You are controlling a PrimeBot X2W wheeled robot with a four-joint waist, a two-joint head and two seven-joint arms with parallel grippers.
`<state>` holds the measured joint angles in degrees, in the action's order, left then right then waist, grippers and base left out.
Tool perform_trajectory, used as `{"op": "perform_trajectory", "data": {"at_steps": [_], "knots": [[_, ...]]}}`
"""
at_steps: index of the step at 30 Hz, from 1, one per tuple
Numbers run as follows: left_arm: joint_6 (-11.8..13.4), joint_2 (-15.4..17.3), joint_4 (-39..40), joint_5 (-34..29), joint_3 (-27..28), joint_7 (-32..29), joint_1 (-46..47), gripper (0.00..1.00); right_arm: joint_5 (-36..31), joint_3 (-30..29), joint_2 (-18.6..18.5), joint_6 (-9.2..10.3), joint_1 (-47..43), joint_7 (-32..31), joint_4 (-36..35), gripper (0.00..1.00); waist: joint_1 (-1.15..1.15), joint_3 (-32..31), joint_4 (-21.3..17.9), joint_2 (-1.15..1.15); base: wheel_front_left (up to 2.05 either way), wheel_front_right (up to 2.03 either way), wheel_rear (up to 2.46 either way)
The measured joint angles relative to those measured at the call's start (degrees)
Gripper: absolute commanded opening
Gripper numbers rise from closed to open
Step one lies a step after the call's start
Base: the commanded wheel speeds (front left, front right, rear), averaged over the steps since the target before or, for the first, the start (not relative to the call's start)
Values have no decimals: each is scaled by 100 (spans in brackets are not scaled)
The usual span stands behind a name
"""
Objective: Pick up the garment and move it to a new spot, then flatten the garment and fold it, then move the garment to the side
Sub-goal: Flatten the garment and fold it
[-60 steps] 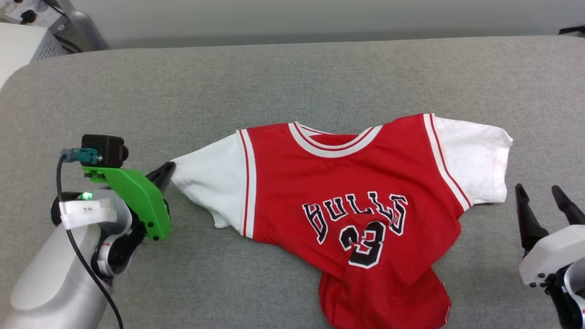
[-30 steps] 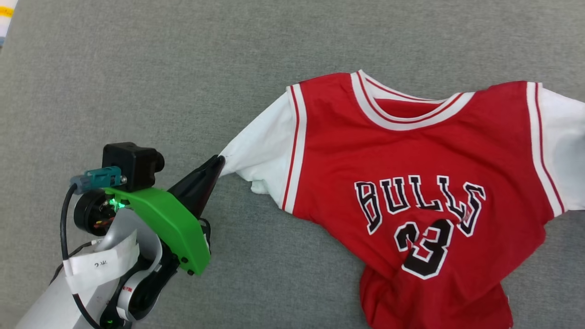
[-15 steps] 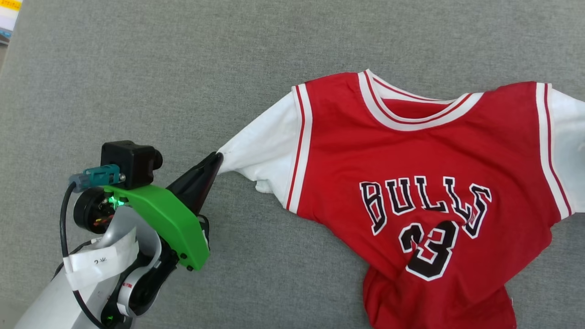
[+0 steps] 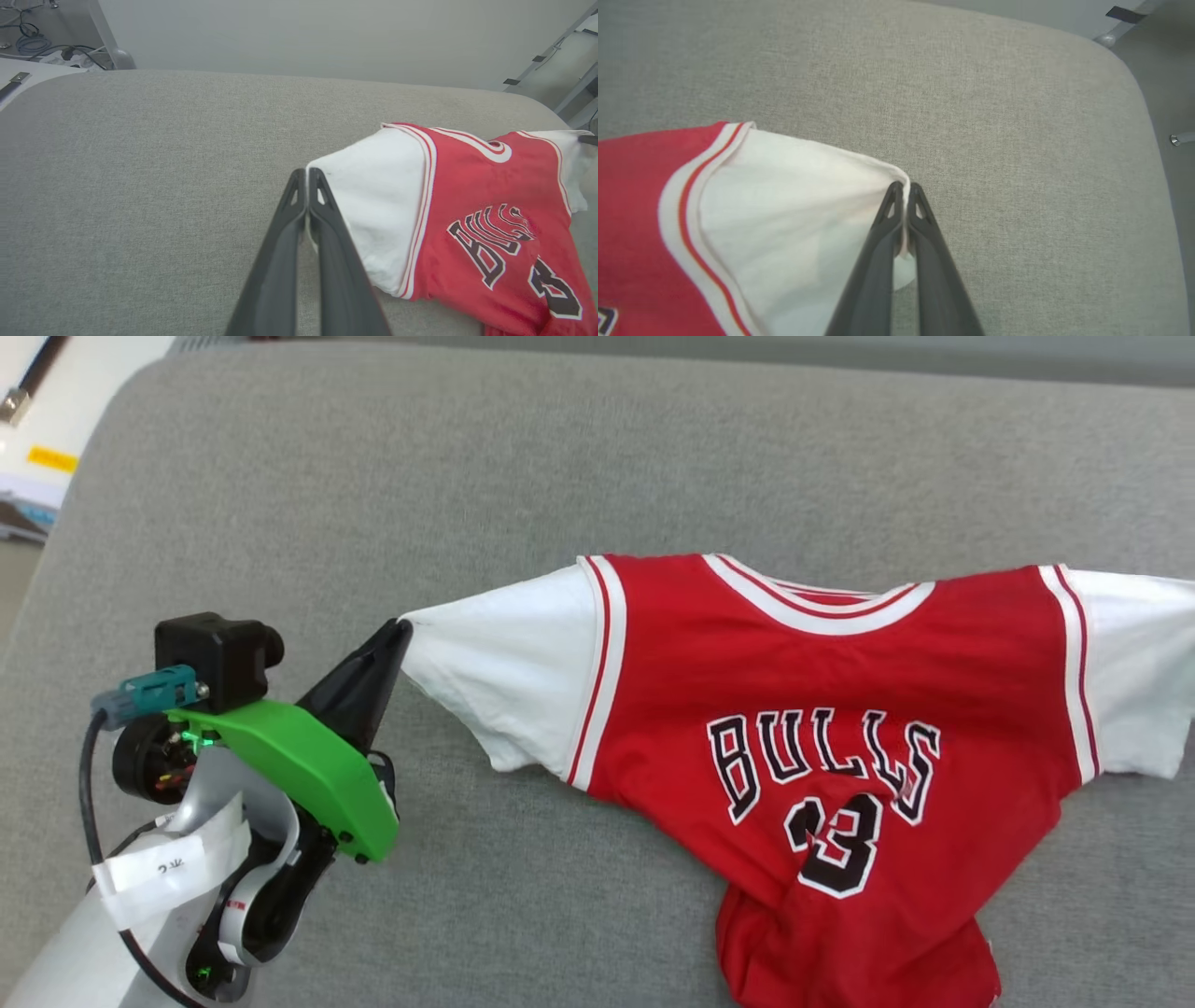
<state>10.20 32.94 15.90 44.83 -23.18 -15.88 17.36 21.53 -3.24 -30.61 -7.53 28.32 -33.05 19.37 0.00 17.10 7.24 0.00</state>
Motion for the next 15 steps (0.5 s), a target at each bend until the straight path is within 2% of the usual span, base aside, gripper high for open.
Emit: {"op": "perform_trajectory", "data": {"at_steps": [15], "knots": [[175, 218, 408, -339, 547, 648, 6, 0, 144, -237, -303, 0, -31, 700, -1160, 0, 0, -1091, -327, 0, 0, 0, 0]]}}
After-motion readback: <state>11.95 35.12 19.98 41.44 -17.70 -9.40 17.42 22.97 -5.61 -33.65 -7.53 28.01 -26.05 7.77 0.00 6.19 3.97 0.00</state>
